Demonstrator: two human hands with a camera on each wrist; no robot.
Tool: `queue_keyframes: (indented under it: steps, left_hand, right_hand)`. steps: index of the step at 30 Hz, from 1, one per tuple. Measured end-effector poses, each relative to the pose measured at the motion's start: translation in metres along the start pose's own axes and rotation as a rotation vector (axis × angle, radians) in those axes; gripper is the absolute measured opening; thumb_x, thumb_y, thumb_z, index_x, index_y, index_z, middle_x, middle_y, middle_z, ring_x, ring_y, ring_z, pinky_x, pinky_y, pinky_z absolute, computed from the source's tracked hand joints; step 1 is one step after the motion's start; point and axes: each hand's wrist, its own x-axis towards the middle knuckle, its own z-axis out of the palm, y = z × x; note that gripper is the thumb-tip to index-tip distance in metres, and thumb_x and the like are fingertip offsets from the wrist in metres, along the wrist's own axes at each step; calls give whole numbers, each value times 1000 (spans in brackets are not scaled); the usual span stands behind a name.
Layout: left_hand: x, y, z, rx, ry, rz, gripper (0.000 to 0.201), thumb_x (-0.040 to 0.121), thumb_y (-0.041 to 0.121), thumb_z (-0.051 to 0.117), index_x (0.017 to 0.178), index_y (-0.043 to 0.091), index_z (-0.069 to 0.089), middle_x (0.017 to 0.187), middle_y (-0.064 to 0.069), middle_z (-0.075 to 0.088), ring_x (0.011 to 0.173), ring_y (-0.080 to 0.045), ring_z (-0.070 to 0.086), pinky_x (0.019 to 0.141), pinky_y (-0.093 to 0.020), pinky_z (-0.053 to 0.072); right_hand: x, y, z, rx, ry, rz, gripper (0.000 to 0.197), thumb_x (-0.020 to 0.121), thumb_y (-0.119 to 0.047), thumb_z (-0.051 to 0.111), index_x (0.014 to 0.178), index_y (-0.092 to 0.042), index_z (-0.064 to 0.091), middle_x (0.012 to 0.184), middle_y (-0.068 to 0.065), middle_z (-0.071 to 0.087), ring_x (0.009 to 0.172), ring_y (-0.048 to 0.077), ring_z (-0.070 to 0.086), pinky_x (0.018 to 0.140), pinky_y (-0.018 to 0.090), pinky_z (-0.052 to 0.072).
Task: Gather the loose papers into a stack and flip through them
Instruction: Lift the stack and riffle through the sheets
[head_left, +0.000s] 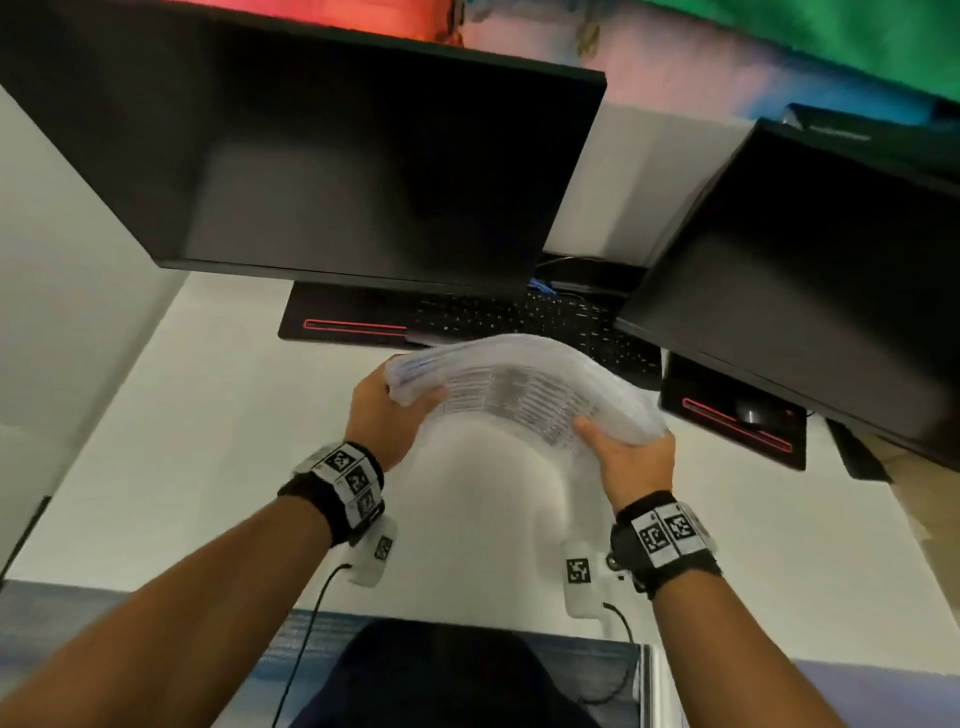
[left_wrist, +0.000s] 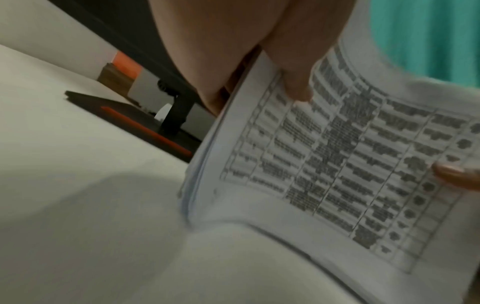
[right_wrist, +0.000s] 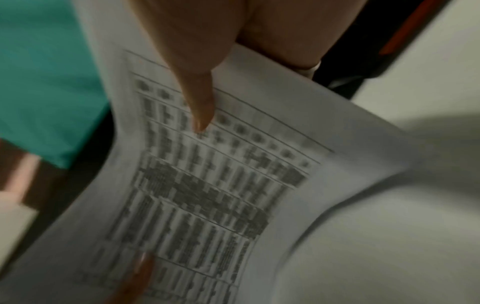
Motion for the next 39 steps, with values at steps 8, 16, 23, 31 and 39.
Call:
queue_keyframes:
  steps: [8, 16, 23, 31, 39]
  left_hand:
    - [5, 16, -10, 6, -98, 82, 29, 82, 14, 77, 100, 33, 65, 91, 26, 63, 81, 17, 62, 77, -6, 46]
    - [0, 32, -5, -242, -16, 97, 39, 88, 29, 70, 122, 26, 52, 111, 4, 63, 97, -9, 67, 80, -32, 60]
    - [-2, 46, 3, -274, 93, 88, 35, 93, 22, 63, 125, 24, 50, 115, -2, 60, 99, -21, 65, 73, -30, 60]
    - [1, 51, 5, -321, 119, 37, 34, 87, 24, 66, 118, 32, 54, 114, 3, 61, 104, -25, 64, 83, -46, 59]
    - [3, 58, 10, -344, 169, 47, 29, 87, 26, 68, 114, 28, 57, 111, 1, 63, 101, -25, 65, 81, -49, 59]
  right_hand:
    - [4, -8, -11, 33, 68, -8, 40, 72, -1, 85, 93, -30, 67, 87, -11, 76, 84, 3, 73, 81, 27, 59]
    - [3, -14, -9, 141, 143, -100, 35, 80, -9, 79, 105, -28, 63, 104, -4, 65, 86, 3, 67, 68, 14, 54]
    - [7, -18, -7, 161, 180, -79, 30, 85, -12, 73, 101, -36, 64, 105, -6, 63, 100, 19, 65, 82, 34, 59]
    - [5, -22, -4, 151, 199, -49, 38, 82, -10, 70, 95, -45, 65, 109, -5, 63, 105, 22, 64, 90, 46, 57]
    - [-2, -29, 0, 148, 236, -263, 42, 84, 6, 68, 106, -27, 52, 113, 1, 63, 101, 9, 63, 80, 17, 54]
